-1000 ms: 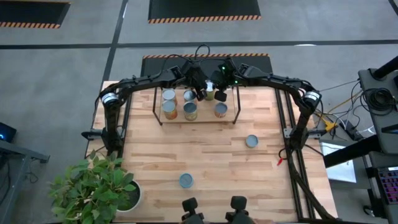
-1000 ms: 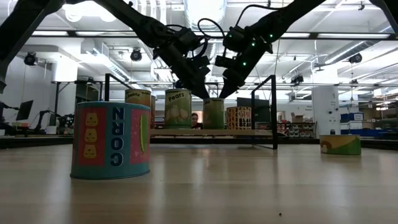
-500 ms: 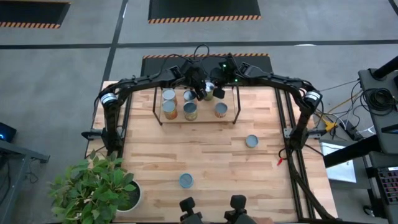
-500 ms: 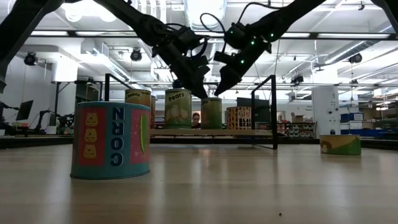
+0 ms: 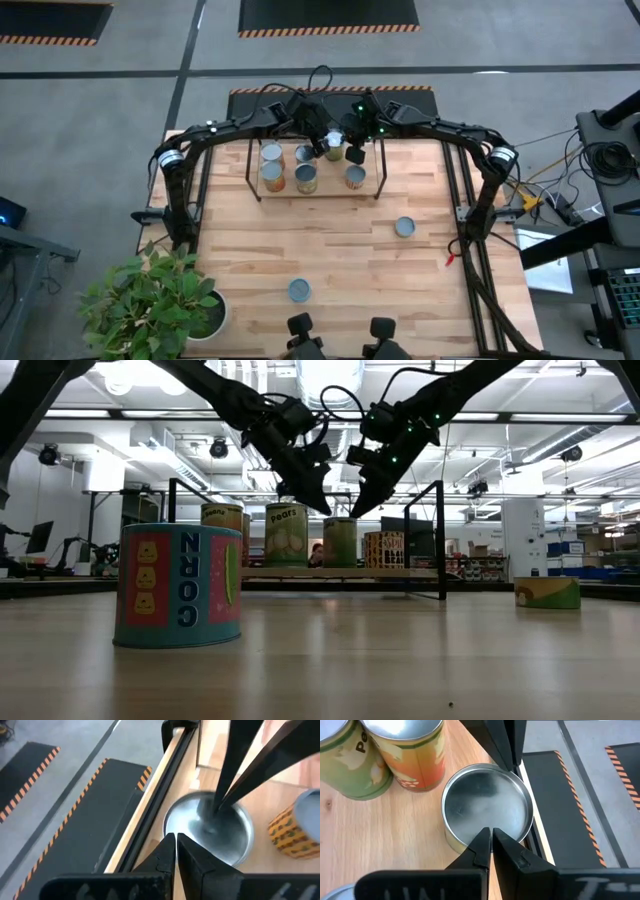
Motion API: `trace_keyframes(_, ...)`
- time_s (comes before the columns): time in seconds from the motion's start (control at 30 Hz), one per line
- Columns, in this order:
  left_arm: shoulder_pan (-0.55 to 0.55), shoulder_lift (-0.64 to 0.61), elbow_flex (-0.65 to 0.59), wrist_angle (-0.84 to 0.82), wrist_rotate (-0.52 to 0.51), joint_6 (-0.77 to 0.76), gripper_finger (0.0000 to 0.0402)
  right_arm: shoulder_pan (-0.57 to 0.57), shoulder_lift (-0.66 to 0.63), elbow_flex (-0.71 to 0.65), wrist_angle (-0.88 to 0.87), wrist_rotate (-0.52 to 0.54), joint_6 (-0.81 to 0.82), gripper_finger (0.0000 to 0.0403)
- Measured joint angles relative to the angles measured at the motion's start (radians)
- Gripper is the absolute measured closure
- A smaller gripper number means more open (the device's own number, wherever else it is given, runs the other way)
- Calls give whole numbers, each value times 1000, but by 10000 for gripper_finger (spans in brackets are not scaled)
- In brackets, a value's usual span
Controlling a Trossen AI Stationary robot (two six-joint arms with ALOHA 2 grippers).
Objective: Pick and place cans onto a shelf
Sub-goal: Put the big green canned orange on the shelf aligned with the other big orange canned corn
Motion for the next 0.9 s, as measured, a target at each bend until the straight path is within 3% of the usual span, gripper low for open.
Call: trace_keyframes(0.9,-3,7,1,-78,2,-113,401,-2,4,-1,61,3,-67,394)
